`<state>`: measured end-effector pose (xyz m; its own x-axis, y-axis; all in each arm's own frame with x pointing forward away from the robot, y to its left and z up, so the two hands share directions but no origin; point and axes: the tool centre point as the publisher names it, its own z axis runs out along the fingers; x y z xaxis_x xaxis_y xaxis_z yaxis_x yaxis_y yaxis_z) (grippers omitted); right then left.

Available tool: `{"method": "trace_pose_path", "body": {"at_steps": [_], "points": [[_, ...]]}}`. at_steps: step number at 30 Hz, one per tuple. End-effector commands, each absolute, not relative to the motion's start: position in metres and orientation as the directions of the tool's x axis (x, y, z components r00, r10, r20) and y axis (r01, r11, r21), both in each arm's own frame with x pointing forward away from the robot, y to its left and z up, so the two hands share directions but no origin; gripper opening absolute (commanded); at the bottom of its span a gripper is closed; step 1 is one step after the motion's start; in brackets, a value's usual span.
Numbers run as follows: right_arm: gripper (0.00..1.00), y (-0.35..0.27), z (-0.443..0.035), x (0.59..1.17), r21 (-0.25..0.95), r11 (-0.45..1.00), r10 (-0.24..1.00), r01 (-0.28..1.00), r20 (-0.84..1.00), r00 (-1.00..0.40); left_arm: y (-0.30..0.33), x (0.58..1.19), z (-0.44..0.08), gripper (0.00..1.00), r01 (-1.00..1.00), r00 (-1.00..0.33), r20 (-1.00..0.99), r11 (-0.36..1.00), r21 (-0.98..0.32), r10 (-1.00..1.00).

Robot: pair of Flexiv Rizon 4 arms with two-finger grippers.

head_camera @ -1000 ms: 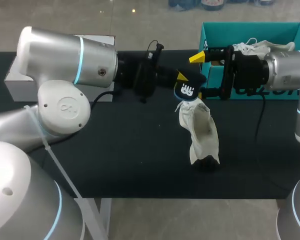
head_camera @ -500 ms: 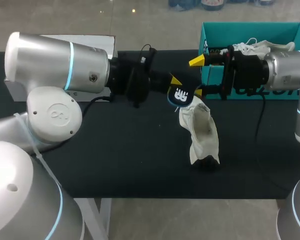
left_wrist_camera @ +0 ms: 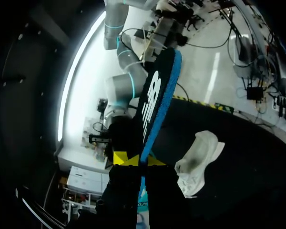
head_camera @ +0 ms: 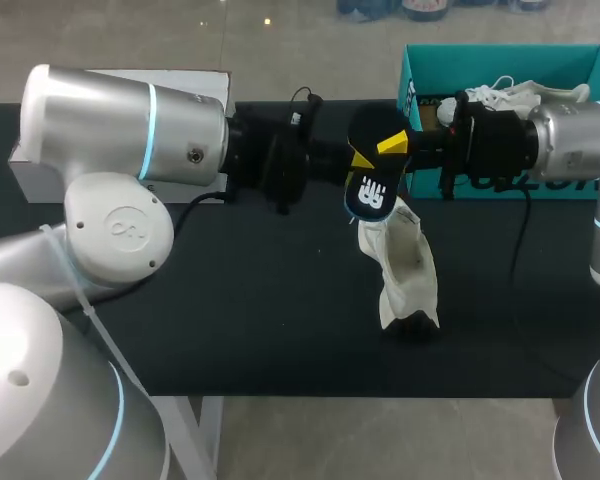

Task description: Take the shoe out of the shoebox, open the shoe tongue, remove and reinsert the insole, then place the shoe into the shoebox

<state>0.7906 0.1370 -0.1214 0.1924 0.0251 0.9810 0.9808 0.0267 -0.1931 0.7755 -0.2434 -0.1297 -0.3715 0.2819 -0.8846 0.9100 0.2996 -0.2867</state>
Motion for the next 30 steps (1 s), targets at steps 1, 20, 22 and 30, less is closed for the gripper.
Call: {"method": "trace_pose_path", "body": {"at_steps": [1, 20, 22, 30], "points": [[0.0, 0.138, -0.121, 0.79, -0.193, 0.025, 0.024, 0.981, 0.981, 0.193, -0.24, 0.767, -0.132, 0.0, 0.906, -0.374, -0.887, 0.311, -0.286, 0.272], [0.0, 0.138, -0.121, 0.79, -0.193, 0.025, 0.024, 0.981, 0.981, 0.193, -0.192, 0.756, -0.129, 1.0, 0.863, -0.505, -0.777, 0.209, -0.46, 0.377], [0.0, 0.138, -0.121, 0.79, -0.193, 0.025, 0.024, 0.981, 0.981, 0.193, -0.184, 0.759, -0.125, 1.0, 0.85, -0.526, -0.751, 0.216, -0.48, 0.4], [0.0, 0.138, -0.121, 0.79, -0.193, 0.025, 0.024, 0.981, 0.981, 0.193, -0.166, 0.778, -0.109, 1.0, 0.808, -0.567, -0.562, 0.271, -0.523, 0.602]]}}
